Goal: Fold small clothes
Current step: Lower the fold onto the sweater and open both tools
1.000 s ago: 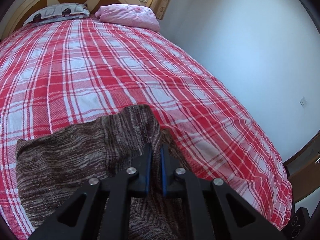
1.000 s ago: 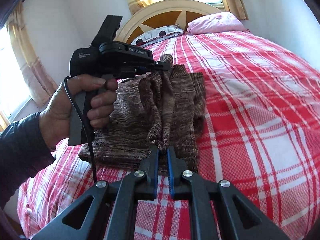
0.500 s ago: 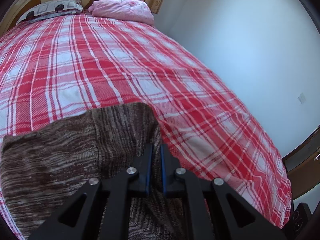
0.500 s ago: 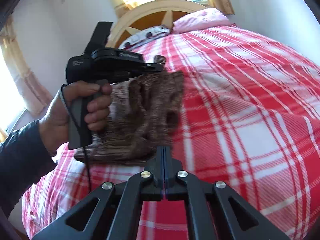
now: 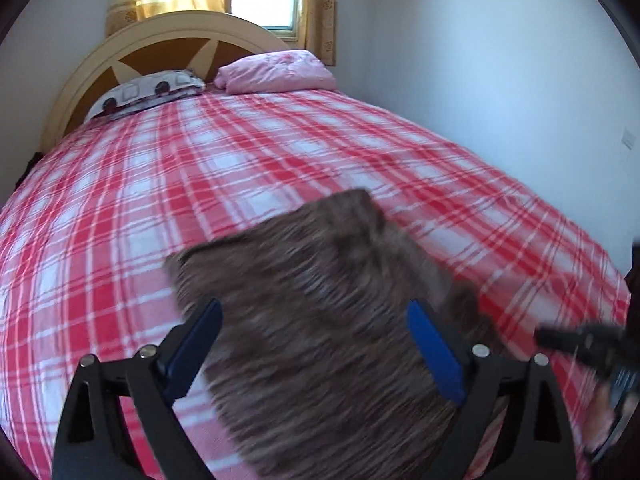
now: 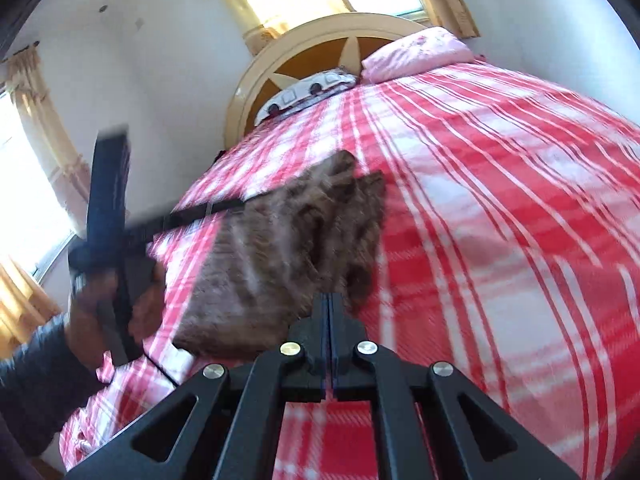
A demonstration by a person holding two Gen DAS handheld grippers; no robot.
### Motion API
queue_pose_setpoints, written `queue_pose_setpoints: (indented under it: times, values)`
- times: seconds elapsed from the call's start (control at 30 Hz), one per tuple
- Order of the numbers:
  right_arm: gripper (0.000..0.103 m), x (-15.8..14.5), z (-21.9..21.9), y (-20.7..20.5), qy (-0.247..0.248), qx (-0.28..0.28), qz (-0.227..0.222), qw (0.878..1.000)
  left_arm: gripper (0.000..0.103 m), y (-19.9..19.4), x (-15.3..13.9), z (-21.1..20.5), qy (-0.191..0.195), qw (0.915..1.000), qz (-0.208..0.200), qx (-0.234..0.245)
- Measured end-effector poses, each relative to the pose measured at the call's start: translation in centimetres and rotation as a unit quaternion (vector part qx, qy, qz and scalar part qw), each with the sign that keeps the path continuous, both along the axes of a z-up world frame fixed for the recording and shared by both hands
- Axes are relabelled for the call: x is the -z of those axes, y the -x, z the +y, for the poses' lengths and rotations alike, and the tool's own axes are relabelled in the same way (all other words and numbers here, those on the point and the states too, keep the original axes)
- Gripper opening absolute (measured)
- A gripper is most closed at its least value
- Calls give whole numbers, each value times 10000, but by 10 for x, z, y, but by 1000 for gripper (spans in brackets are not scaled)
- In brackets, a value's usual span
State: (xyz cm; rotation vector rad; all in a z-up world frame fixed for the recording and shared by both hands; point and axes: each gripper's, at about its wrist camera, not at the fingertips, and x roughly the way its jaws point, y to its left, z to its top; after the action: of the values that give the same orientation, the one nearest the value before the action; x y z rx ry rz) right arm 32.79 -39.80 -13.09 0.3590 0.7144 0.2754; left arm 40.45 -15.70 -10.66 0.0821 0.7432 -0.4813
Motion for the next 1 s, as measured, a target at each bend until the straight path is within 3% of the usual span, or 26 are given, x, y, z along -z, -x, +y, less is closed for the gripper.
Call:
queue_pose_setpoints:
  times: [0.17,0.2,0.3,0.43,0.5,0.57,0.63,0.67,0.7,0.87,1.0]
  values:
    - [3,-12,20,-54,-137,-445,236,9986,96,12,29,30,210,9986,396,-281]
    - [7,-11,24,-66,-118,-541,370,9978,96,14,37,34,236,9981,462,-334]
    - [78,-9,33,-92,-76,-516,572,9970,96,17,49,36,285,9972,540,-426]
    - [78,-15,37,-107,326,-155,519,9980,99,16,45,42,589,9960,515,-428]
    - [77,-11,35,-117,430,-11,649,9970,99,17,51,38,497,9964,615,-316]
    - [70,-8,35,-127,578,19,735,9956,99,15,55,33,373,9961,738,-295]
    - [54,0,35,-135,683,-20,900,9936,99,13,58,32,351,9956,826,-285]
    - [26,5,36,-139,674,-49,1001,9927,100,13,59,33,368,9953,852,-276]
    - [10,9,36,-140,707,-36,1062,9918,100,14,59,34,415,9950,866,-277]
    - [9,1,25,-124,815,362,836,9925,103,19,59,34,547,9945,895,-44]
    - [9,15,8,-127,1090,724,1048,9858,103,24,62,20,226,9955,900,182]
